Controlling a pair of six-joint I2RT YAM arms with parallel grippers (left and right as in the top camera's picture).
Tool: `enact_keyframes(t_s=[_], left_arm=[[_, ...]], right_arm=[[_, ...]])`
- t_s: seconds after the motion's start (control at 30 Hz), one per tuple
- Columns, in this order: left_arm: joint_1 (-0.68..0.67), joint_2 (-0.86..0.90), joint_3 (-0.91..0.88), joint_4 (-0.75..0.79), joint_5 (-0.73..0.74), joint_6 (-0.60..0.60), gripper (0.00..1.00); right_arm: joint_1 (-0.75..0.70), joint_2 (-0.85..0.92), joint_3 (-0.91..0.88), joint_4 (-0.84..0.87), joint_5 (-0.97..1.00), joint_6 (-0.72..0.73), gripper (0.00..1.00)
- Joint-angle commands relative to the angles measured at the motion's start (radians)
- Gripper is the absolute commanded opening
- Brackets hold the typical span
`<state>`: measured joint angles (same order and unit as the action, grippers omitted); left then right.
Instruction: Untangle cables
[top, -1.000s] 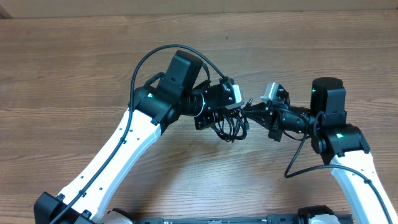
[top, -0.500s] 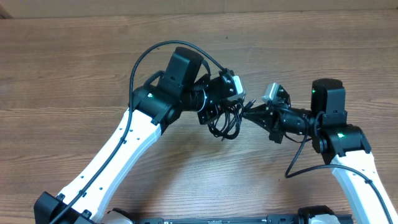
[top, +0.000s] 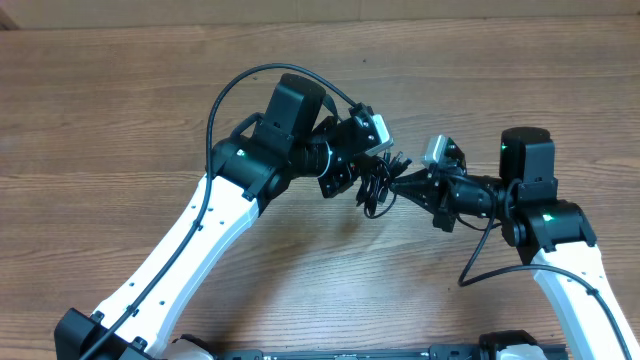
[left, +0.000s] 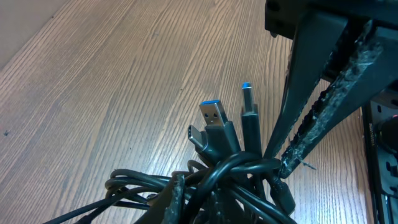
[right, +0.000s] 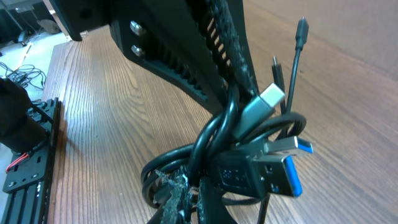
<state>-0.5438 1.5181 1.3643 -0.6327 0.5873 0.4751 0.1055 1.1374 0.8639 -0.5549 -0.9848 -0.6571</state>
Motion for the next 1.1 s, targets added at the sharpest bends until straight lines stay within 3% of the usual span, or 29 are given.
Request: enact_keyframes(t_s=[0.0, 0.1, 0.27, 0.57, 0.7, 0.97, 1.07], left_arm=[[-0.006, -0.032, 0.031, 0.002, 0.041, -0.024, 0.09], [-0.006, -0.03, 0.031, 0.003, 0.042, -0.058, 0.04], [-0.006, -0.021, 0.031, 0.043, 0.042, -0.172, 0.04], [-0.014, -0.02, 0.031, 0.048, 0.04, -0.199, 0.04], [-0.023, -0.019, 0.031, 0.083, 0.021, -0.273, 0.04], [-0.069, -0.019, 0.031, 0.134, -0.231, -0.474, 0.04], [-0.084, -0.019, 0.031, 0.145, -0.258, -0.518, 0.04]], right_arm=[[0.007, 0.002, 0.018, 0.038, -0.069, -0.002, 0.04], [0.007, 0.002, 0.018, 0.045, -0.087, 0.005, 0.04], [0.007, 0.002, 0.018, 0.045, -0.095, 0.025, 0.04], [0.007, 0.002, 0.018, 0.051, -0.095, 0.024, 0.04], [0.007, 0.002, 0.018, 0.052, -0.095, 0.025, 0.04], [0.007, 0.002, 0.018, 0.052, -0.094, 0.028, 0.04], [0.007, 0.002, 0.018, 0.053, -0.093, 0.028, 0.04]])
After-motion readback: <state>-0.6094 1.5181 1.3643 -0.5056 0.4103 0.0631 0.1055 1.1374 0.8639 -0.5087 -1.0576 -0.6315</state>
